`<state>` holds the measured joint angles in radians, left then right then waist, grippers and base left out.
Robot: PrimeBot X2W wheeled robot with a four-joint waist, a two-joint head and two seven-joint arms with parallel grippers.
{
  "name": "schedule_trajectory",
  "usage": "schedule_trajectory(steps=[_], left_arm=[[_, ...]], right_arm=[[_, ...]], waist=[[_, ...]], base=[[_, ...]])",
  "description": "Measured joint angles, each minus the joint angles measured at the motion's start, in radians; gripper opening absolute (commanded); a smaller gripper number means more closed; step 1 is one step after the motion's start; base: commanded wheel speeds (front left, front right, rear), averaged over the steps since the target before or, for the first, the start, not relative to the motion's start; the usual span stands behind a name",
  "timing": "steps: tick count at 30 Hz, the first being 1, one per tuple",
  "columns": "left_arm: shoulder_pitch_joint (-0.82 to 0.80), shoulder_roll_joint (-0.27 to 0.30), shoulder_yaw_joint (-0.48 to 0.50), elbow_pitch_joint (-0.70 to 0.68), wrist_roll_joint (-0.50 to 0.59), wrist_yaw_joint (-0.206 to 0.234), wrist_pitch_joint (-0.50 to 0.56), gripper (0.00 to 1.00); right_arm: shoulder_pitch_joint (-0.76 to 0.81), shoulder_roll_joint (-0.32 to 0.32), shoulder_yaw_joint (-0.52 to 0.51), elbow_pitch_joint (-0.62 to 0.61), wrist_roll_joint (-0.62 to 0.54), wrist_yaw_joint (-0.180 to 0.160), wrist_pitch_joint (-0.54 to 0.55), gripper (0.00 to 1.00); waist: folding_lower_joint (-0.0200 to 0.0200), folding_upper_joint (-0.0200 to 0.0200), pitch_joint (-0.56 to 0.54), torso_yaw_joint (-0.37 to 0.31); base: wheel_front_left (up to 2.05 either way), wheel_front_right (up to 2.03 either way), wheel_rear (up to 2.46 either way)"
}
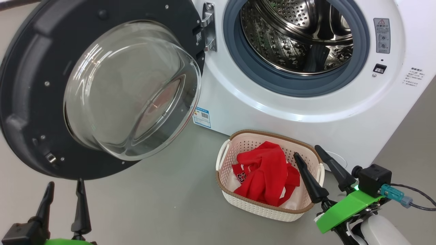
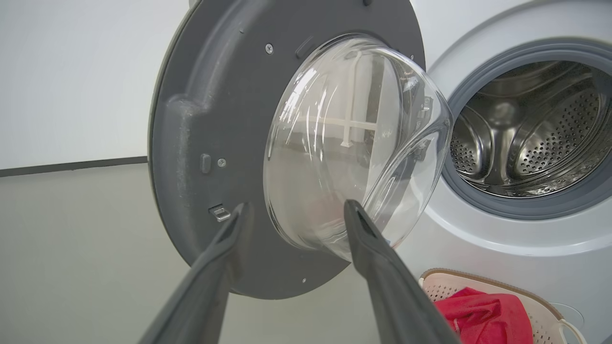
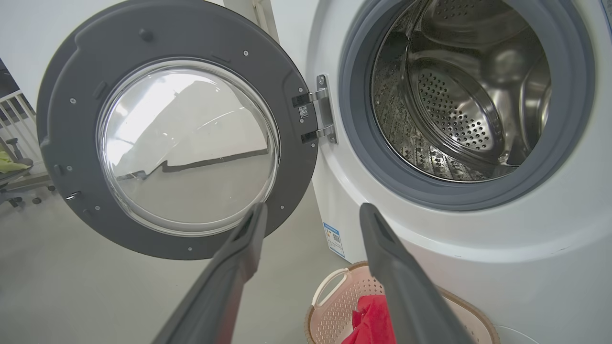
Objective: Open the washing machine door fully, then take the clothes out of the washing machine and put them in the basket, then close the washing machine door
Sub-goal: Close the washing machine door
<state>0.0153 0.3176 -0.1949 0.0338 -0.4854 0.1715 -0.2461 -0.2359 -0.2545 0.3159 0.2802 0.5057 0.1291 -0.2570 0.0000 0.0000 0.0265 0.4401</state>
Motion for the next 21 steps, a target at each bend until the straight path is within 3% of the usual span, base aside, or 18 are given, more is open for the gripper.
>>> schedule_trajectory(steps=[10, 13, 14, 21], left_arm=[[0.001, 0.016, 0.000, -0.018, -0.001, 0.001, 0.012, 0.98], [0.001, 0.025, 0.002, -0.027, -0.003, 0.001, 0.025, 0.38], [0.001, 0.030, 0.003, -0.033, -0.003, 0.001, 0.025, 0.00], [-0.014, 0.084, 0.031, -0.093, -0.012, -0.001, 0.060, 0.00]], right_arm=[[0.012, 0.003, 0.000, 0.000, 0.000, 0.000, 0.000, 1.00], [0.012, 0.003, -0.001, 0.000, 0.000, 0.000, 0.000, 1.00], [0.012, 0.003, -0.001, 0.000, 0.000, 0.000, 0.000, 1.00], [0.012, 0.004, -0.006, -0.001, 0.000, 0.000, 0.000, 1.00]], waist=[[0.0000, 0.0000, -0.004, 0.005], [0.0000, 0.0000, -0.004, 0.006], [0.0000, 0.0000, -0.004, 0.007], [0.0000, 0.0000, 0.001, 0.014]], base=[[0.00, 0.00, 0.00], [0.00, 0.00, 0.00], [0.00, 0.00, 0.00], [0.00, 0.00, 0.00]])
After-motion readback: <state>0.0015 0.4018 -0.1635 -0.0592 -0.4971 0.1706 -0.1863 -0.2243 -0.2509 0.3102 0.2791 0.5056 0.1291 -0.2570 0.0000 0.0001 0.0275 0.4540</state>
